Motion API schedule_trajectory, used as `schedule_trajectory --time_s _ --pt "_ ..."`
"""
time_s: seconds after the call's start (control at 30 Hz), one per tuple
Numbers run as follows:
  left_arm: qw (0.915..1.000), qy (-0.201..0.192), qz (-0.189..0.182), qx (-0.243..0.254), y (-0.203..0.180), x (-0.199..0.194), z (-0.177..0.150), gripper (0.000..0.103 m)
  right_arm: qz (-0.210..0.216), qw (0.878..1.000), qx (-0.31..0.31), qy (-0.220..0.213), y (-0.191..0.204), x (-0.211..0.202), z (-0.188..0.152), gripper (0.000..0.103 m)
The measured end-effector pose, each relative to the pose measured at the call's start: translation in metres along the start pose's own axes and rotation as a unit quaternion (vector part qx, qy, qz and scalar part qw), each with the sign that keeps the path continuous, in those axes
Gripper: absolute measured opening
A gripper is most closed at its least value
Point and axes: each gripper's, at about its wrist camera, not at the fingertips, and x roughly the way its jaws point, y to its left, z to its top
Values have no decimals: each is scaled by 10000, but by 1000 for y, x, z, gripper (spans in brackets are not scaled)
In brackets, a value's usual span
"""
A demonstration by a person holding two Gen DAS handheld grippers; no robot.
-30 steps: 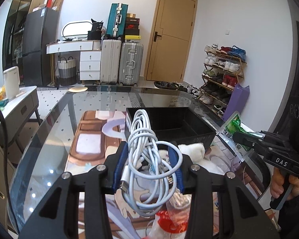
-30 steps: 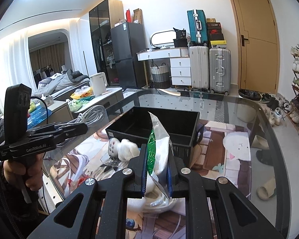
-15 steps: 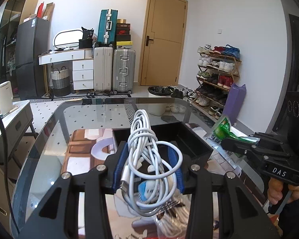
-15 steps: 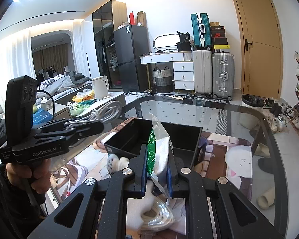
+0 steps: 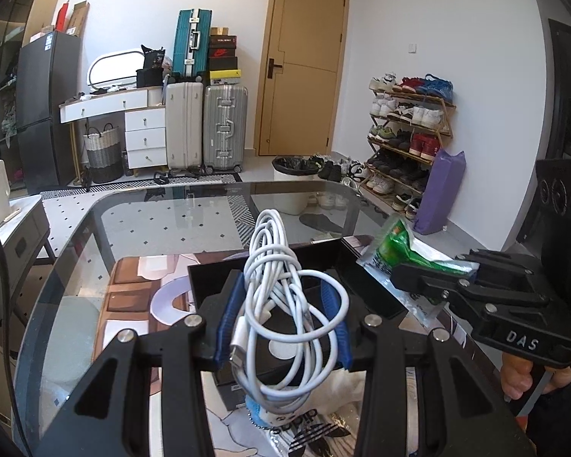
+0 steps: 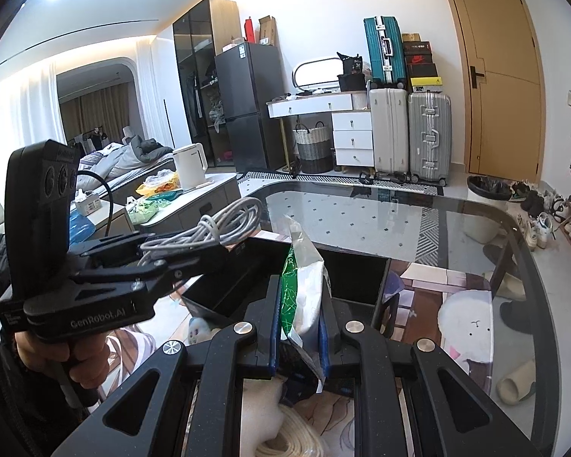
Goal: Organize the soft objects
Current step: 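Carry the cable and the packet with both tools over the black box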
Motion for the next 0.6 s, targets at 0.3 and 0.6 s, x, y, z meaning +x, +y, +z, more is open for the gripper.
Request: schedule_trajectory --time_s 0.3,0.6 --pt "9996 277 -80 -21 0 19 2 41 -1 9998 78 168 -6 19 5 15" --pt "9981 602 -135 -66 3 38 0 41 -1 9996 133 256 -10 33 12 15"
